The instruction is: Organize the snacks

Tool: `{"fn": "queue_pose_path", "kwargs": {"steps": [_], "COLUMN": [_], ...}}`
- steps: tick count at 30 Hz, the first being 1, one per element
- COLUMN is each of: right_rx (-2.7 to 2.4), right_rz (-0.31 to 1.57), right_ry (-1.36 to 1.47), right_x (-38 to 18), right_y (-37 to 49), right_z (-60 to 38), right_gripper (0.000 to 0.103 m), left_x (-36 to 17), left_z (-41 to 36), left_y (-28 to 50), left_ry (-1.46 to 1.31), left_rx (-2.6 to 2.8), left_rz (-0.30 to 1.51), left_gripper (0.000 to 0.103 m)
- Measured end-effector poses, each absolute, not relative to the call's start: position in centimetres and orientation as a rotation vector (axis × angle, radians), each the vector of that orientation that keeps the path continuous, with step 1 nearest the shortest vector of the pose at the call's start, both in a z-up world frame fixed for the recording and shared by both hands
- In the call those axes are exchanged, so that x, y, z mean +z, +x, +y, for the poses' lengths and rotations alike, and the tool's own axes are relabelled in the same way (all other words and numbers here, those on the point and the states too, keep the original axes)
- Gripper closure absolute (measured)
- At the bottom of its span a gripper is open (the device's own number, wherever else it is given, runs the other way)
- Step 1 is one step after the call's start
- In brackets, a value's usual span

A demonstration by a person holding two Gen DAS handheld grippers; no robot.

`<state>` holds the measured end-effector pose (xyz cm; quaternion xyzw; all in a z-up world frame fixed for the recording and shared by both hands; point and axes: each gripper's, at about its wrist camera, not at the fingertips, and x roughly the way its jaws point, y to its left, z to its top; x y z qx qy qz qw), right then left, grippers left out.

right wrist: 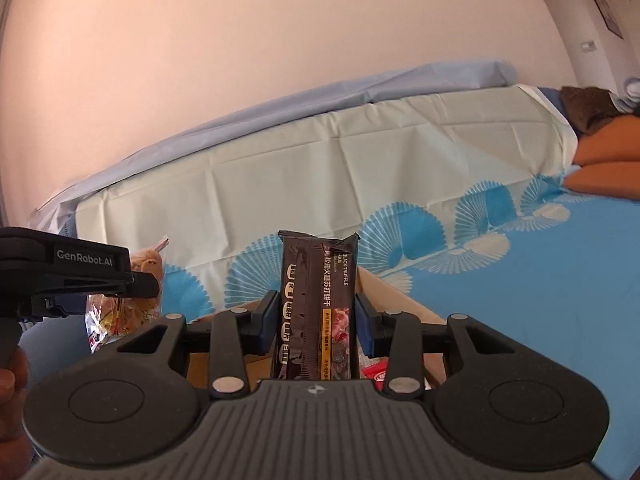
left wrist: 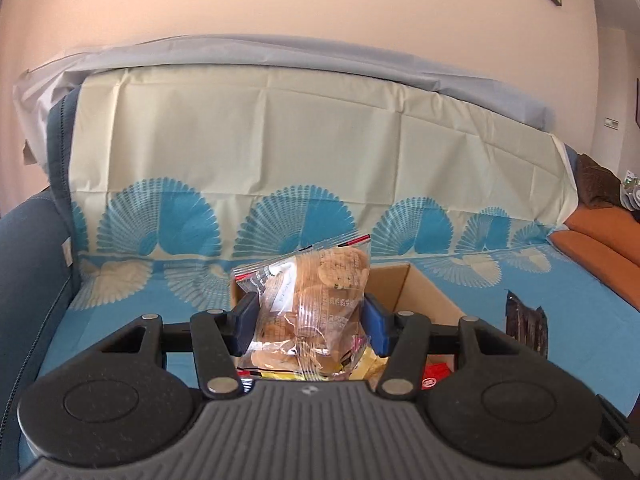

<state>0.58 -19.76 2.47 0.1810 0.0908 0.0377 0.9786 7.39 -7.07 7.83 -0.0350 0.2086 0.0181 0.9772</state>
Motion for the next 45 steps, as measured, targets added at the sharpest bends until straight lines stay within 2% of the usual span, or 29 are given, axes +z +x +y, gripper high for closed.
{"fn": "queue_pose_path", "kwargs": {"steps": [4, 5, 6, 7, 8, 9, 11, 14, 16, 19, 30, 37, 45], "right_rx": [0.055, 0.055, 0.051, 0.05, 0.05, 0.048, 0.059, 0.068, 0.06, 0.056, 0.068, 0.089, 0.055], "right_rz": [0.197, 0.205, 0.217, 0.234, 0.248, 0.247, 0.24, 0.247, 0.244, 0.25, 0.318, 0.386, 0.512], "right_ry": [0.393, 0.394, 0.392, 0.386, 0.382, 0.381, 0.378, 0.369, 0.366, 0.351, 0.21, 0.145, 0.173], "right_x": [1.9, 1.7, 1.7, 1.5, 1.5, 1.5, 1.6, 1.6, 1.8, 2.0, 5.1, 4.5, 1.4], "right_y": [2.0, 2.3, 2.6, 3.0, 3.2, 3.2, 2.8, 2.6, 2.3, 1.5, -3.8, -6.9, -5.1], "right_z": [-20.5, -20.4, -20.4, -20.3, -20.0, -19.9, -19.7, -19.5, -19.4, -19.2, -19.4, -20.5, -22.2], "right_gripper": [0.061, 0.06, 0.057, 0.043, 0.036, 0.028, 0.027, 0.02, 0.009, 0.001, 0.001, 0.001, 0.001], "left_x": [7.4, 7.2, 7.0, 6.9, 6.7, 6.6, 6.3, 6.1, 6.0, 6.0, 5.4, 2.7, 1.9], "left_z": [-9.1, -9.3, -9.6, -9.8, -9.8, -9.8, -9.5, -8.7, -8.1, -7.1, -6.0, -6.7, -7.2], "left_y": [9.2, 9.4, 9.5, 9.5, 9.1, 8.7, 7.6, 5.0, 3.0, 0.2, -6.7, -7.5, -7.8], "left_ry": [-0.044, -0.039, -0.032, -0.024, -0.018, -0.015, -0.016, -0.027, -0.05, -0.094, -0.118, -0.094, -0.133], "left_rx": [0.021, 0.015, 0.0, -0.009, -0.014, -0.019, -0.024, 0.009, 0.027, 0.036, 0.108, 0.16, 0.148], "left_rz": [0.427, 0.432, 0.438, 0.441, 0.436, 0.432, 0.431, 0.424, 0.428, 0.436, 0.511, 0.687, 0.737], "left_gripper": [0.041, 0.036, 0.023, 0.017, 0.013, 0.013, 0.013, 0.012, 0.009, 0.003, 0.0, 0.0, 0.0]}}
